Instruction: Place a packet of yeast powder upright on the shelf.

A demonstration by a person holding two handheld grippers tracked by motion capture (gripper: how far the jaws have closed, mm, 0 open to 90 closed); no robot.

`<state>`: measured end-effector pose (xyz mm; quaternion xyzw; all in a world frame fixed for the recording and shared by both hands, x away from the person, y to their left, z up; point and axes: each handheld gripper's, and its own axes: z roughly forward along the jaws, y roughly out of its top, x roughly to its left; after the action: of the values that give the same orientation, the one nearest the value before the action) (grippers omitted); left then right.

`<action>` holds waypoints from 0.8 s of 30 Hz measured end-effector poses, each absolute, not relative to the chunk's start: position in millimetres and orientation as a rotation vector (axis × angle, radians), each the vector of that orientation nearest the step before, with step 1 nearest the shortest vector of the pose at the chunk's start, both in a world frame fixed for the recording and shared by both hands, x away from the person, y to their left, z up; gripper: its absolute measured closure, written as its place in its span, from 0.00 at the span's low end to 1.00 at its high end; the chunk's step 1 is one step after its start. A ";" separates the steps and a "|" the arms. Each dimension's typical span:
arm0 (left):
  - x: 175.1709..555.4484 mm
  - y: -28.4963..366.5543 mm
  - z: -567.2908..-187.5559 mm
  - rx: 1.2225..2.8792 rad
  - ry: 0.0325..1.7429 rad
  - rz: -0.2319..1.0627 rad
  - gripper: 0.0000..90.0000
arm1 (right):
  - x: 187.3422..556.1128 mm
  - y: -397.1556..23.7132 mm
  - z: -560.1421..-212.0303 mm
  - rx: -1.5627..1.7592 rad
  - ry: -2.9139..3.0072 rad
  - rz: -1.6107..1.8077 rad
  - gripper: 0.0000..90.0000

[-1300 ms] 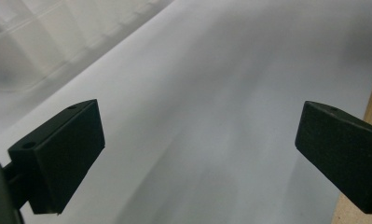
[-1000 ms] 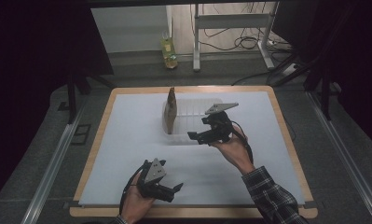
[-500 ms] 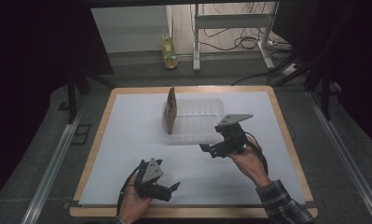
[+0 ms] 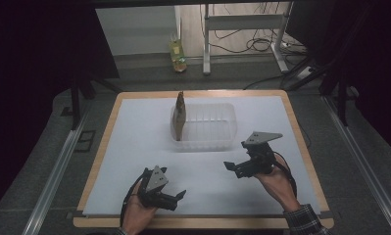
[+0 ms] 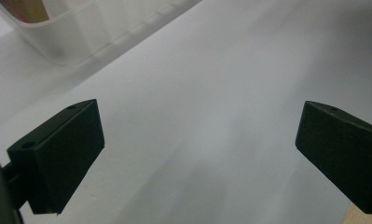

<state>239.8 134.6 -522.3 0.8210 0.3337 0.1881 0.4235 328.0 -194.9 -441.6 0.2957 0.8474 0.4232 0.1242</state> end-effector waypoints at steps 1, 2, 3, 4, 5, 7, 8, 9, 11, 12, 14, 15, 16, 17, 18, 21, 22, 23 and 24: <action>239.9 135.1 -522.4 2.056 0.835 0.471 0.01 | 326.0 -197.6 -442.8 0.865 2.468 1.232 0.01; 239.9 135.8 -522.6 2.059 0.837 0.472 0.01 | 323.7 -200.3 -443.8 0.872 2.465 1.227 0.01; 239.9 136.0 -522.7 2.061 0.838 0.472 0.01 | 320.9 -203.6 -445.2 0.878 2.457 1.223 0.01; 239.8 136.2 -523.0 2.061 0.840 0.471 0.01 | 319.2 -205.6 -446.0 0.880 2.453 1.223 0.01; 239.8 136.3 -523.1 2.062 0.841 0.471 0.01 | 316.4 -209.1 -447.2 0.888 2.446 1.221 0.01; 239.5 137.0 -523.4 2.062 0.846 0.471 0.01 | 311.9 -214.6 -449.7 0.899 2.427 1.218 0.00; 239.5 137.3 -523.5 2.062 0.847 0.470 0.01 | 310.3 -216.7 -450.6 0.901 2.423 1.215 0.00; 239.6 137.9 -523.6 2.063 0.847 0.473 0.01 | 308.2 -219.4 -451.8 0.907 2.414 1.208 0.00; 239.5 138.6 -524.0 2.063 0.853 0.469 0.01 | 304.2 -224.8 -454.2 0.917 2.398 1.194 0.00; 239.4 138.9 -524.2 2.062 0.855 0.470 0.01 | 302.0 -227.3 -455.4 0.925 2.389 1.189 0.00; 239.5 139.6 -524.5 2.066 0.856 0.470 0.01 | 298.4 -232.2 -458.1 0.939 2.378 1.176 0.00; 239.4 139.5 -524.7 2.065 0.860 0.466 0.01 | 296.5 -235.4 -459.8 0.942 2.377 1.166 0.00; 239.4 139.5 -525.0 2.065 0.861 0.465 0.01 | 295.4 -237.1 -461.0 0.944 2.380 1.163 0.00; 239.7 139.6 -525.2 2.069 0.859 0.466 0.01 | 293.9 -239.7 -462.3 0.948 2.386 1.147 0.00; 239.6 139.3 -525.6 2.070 0.862 0.462 0.01 | 292.7 -242.1 -463.9 0.950 2.385 1.139 0.00; 240.7 139.4 -527.0 2.091 0.859 0.458 0.01 | 288.9 -250.3 -469.1 0.970 2.385 1.137 0.00; 241.1 139.0 -527.8 2.093 0.858 0.458 0.01 | 288.1 -252.3 -470.2 0.975 2.382 1.139 0.00; 241.6 139.0 -528.4 2.101 0.855 0.458 0.01 | 286.9 -254.8 -472.0 0.981 2.380 1.144 0.00; 241.8 138.6 -529.2 2.106 0.860 0.458 0.00 | 285.8 -257.8 -473.8 0.984 2.376 1.142 0.00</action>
<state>241.8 138.6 -529.2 0.8322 0.3399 0.1809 0.3990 285.8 -257.8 -473.8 0.3450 0.8330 0.4006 0.1632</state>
